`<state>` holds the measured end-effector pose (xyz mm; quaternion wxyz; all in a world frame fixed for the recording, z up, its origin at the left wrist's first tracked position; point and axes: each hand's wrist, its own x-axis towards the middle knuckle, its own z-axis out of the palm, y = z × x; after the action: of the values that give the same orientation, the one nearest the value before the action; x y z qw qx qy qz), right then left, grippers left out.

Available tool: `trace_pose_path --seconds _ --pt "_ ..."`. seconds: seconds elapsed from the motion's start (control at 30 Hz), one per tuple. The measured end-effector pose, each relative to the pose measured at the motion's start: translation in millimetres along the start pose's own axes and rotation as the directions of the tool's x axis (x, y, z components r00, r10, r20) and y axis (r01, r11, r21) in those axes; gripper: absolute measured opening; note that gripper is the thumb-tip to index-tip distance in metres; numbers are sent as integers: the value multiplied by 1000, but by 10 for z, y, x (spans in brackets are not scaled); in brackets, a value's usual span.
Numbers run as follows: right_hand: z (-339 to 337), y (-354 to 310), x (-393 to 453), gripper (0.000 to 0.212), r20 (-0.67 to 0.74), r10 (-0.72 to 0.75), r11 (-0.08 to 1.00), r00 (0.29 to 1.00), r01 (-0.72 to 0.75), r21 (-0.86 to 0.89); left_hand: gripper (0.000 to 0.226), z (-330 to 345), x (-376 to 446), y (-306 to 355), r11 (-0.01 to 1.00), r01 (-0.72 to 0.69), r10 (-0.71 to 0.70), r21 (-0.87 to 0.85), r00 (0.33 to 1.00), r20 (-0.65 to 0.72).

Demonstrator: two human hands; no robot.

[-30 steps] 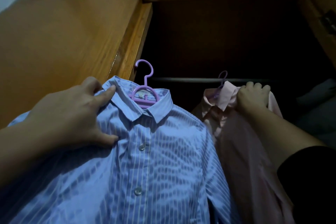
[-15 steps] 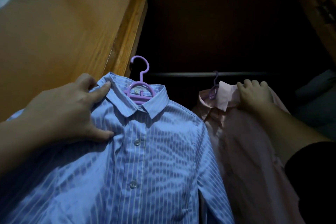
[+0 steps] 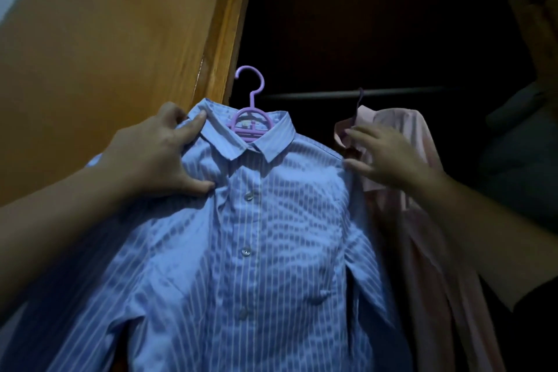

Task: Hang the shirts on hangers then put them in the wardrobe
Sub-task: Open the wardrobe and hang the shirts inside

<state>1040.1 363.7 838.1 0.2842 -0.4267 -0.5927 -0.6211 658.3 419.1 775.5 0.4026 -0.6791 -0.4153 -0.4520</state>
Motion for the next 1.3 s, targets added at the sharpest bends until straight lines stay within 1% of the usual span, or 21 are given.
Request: trace_pose_path --seconds 0.07,0.13,0.23,0.33,0.4,0.5,0.63,0.73,0.8,0.87,0.93,1.07,1.2,1.3 --pt "-56 -320 -96 83 96 -12 994 995 2 110 119 7 -72 23 1000 -16 16 -16 1000 -18" --pt "-86 -539 -197 99 219 13 986 976 -49 159 118 33 -158 35 999 -25 24 -26 999 -31" --pt "-63 -723 -334 110 254 14 992 967 -45 117 117 84 -285 12 997 -68 65 -43 995 -72" --pt "-77 -845 -453 110 261 89 993 961 -107 54 114 103 -373 -23 988 -139 128 -71 982 -142" --pt "-137 -911 -498 110 260 148 985 954 -166 50 112 99 -407 -33 980 -166 150 -108 978 -144" --pt "-240 -977 -532 108 302 193 977 934 -212 32 115 109 -450 -31 970 -204 186 -131 973 -134" --pt "-369 -970 -634 105 307 250 957 918 -282 63 119 140 -517 14 957 -232 210 -175 968 -136" --pt "-487 -903 -759 102 308 270 943 912 -315 106 110 208 -536 87 940 -260 226 -221 960 -166" --pt "-571 -833 -843 99 287 274 945 918 -312 95 108 258 -520 126 936 -275 237 -218 954 -185" --pt "-669 -742 -912 95 253 283 946 925 -312 86 112 271 -481 148 947 -238 204 -214 964 -170" --pt "-796 -631 -947 94 240 294 946 925 -318 65 112 258 -450 151 950 -184 147 -254 977 -157" --pt "-1063 -385 -896 94 254 339 939 906 -343 -28 93 287 -473 107 934 -99 54 -345 989 -136" --pt "-1339 -176 -781 93 255 421 905 870 -388 -172 78 380 -552 43 949 -55 32 -311 997 -76" --pt "-1492 -78 -717 94 249 452 878 857 -377 -296 68 379 -574 41 943 -35 17 -331 998 -57"
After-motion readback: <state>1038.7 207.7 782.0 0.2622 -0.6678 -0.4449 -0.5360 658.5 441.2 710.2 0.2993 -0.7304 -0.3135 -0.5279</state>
